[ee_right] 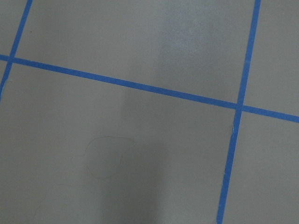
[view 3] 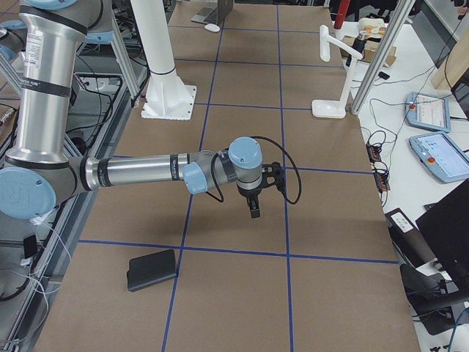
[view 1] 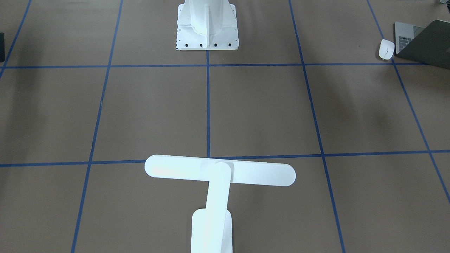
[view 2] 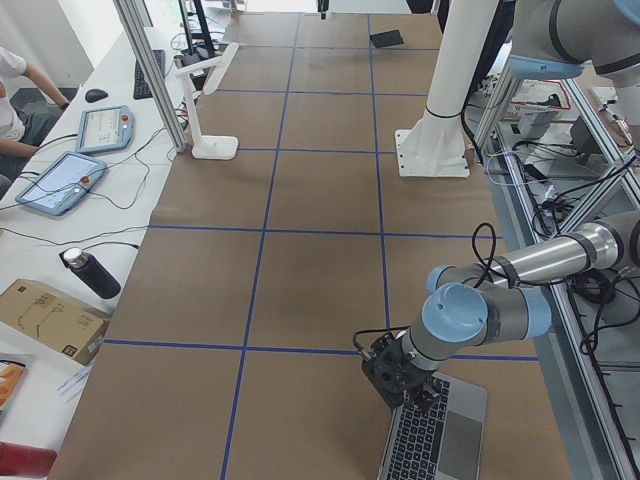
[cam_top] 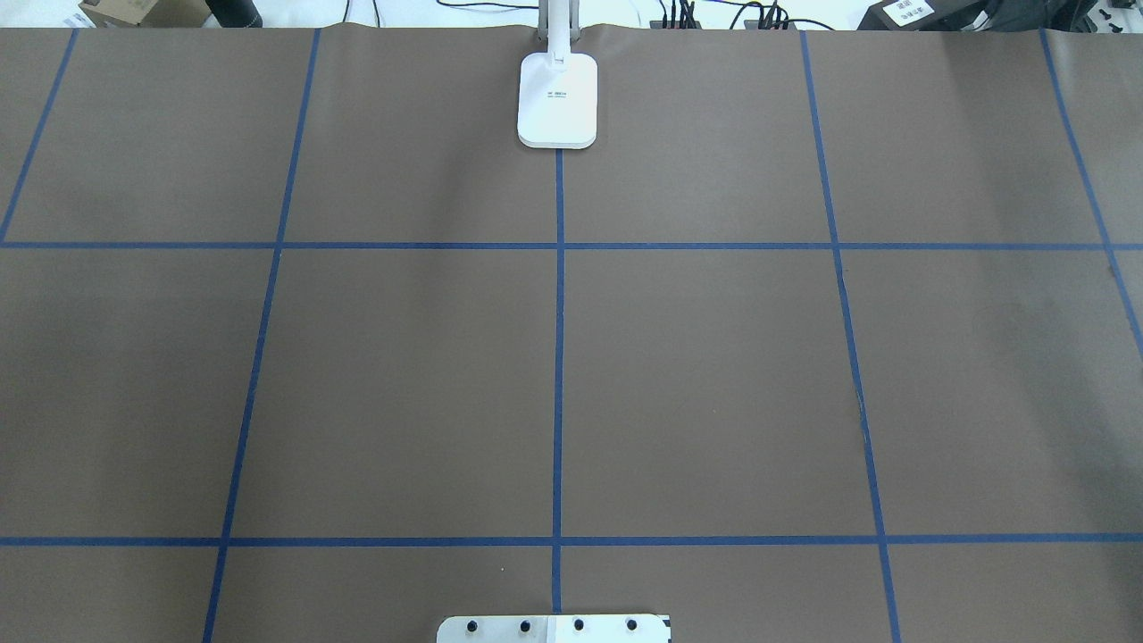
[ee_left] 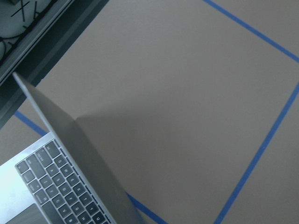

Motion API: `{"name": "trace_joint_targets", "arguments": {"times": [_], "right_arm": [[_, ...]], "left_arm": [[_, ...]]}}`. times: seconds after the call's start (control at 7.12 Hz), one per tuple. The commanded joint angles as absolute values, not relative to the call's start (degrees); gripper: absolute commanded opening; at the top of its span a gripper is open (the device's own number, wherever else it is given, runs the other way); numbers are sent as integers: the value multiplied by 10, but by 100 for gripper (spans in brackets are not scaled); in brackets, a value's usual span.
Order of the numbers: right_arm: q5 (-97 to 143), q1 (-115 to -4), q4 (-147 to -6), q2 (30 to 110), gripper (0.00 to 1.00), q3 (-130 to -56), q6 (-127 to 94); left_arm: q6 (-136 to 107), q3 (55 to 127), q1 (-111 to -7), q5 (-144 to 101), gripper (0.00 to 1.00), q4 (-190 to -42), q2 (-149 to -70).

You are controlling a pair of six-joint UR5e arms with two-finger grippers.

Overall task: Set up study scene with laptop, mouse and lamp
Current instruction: 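Carry the open silver laptop with the left gripper toward the table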

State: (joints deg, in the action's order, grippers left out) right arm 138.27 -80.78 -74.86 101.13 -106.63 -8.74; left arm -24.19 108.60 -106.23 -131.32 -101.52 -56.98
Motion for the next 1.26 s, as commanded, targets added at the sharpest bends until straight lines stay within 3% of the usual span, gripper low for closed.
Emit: {"name": "trace_joint_targets", "arguments": {"times": [0.0, 0.28, 0.98, 1.12], "right_arm": [[1386, -808, -748, 1015, 99, -1072, -86], [1386, -808, -748, 1019, 99, -1080, -86], [1397, -807, -748, 1021, 99, -1082, -88], [1397, -807, -748, 1021, 99, -1082, -89]], "left_arm": [[-243, 1080, -1065, -1316, 99, -1011, -570], [-243, 1030, -1067, -1317, 100, -1019, -576], [-339, 1024, -1067, -1325, 99, -1020, -580], [-348, 1024, -1067, -1332, 93, -1020, -580]]}}
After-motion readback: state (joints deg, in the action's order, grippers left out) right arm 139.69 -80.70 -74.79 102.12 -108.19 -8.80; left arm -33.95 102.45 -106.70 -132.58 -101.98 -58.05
